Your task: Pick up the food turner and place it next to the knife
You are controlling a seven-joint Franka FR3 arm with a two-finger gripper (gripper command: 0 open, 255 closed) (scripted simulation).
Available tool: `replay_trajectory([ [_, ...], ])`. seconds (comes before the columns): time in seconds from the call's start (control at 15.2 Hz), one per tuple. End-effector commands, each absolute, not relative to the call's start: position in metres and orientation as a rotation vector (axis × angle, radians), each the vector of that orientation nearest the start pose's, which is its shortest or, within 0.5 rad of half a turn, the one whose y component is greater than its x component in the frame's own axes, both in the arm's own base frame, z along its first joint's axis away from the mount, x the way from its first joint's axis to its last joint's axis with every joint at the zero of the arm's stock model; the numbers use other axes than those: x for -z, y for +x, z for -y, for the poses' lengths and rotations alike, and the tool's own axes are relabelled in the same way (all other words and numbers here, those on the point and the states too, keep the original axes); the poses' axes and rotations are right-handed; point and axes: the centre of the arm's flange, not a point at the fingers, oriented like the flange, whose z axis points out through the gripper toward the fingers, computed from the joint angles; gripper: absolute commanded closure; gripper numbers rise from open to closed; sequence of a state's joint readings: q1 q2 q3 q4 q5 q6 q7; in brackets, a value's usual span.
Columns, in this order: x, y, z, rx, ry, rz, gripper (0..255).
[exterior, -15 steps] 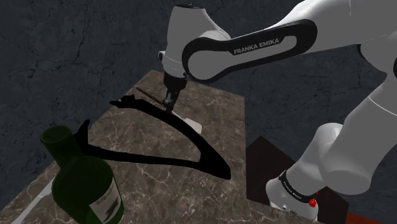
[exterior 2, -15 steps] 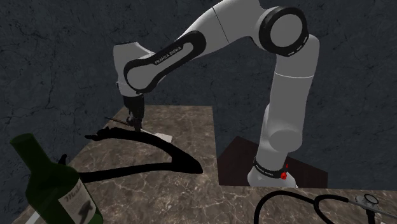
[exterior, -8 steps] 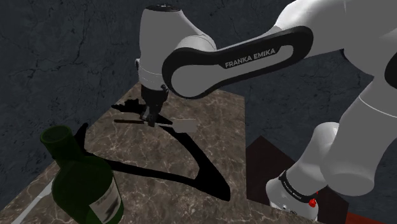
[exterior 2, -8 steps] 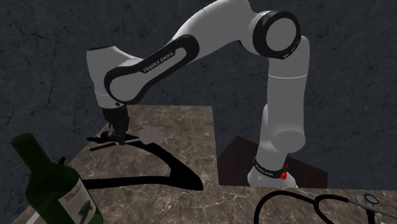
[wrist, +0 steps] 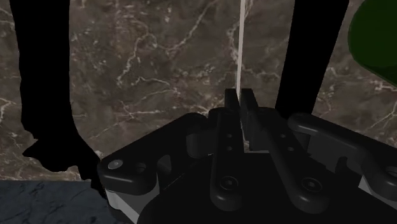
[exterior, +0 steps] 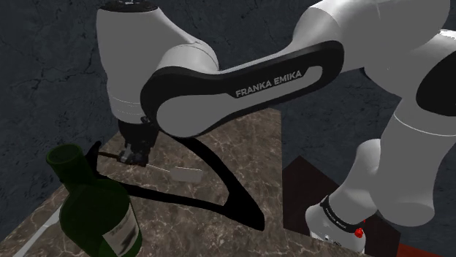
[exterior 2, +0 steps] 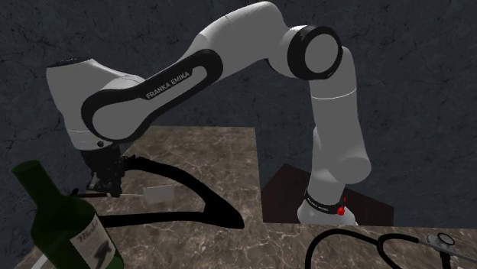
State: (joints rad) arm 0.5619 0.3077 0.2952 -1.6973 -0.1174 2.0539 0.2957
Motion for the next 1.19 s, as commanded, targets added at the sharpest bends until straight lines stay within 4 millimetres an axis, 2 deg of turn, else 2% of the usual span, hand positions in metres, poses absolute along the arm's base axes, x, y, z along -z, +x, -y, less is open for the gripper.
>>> replay_trajectory([
  [0.0,-0.424,0.438,-0.501,0.099,-2.983,0.915,255],
  [0.13,-0.424,0.433,-0.524,0.099,-2.983,0.915,255],
  [1.06,-0.350,0.433,-0.524,0.099,-2.983,0.915,255],
  [1.12,-0.351,0.433,-0.524,0.099,-2.983,0.915,255],
])
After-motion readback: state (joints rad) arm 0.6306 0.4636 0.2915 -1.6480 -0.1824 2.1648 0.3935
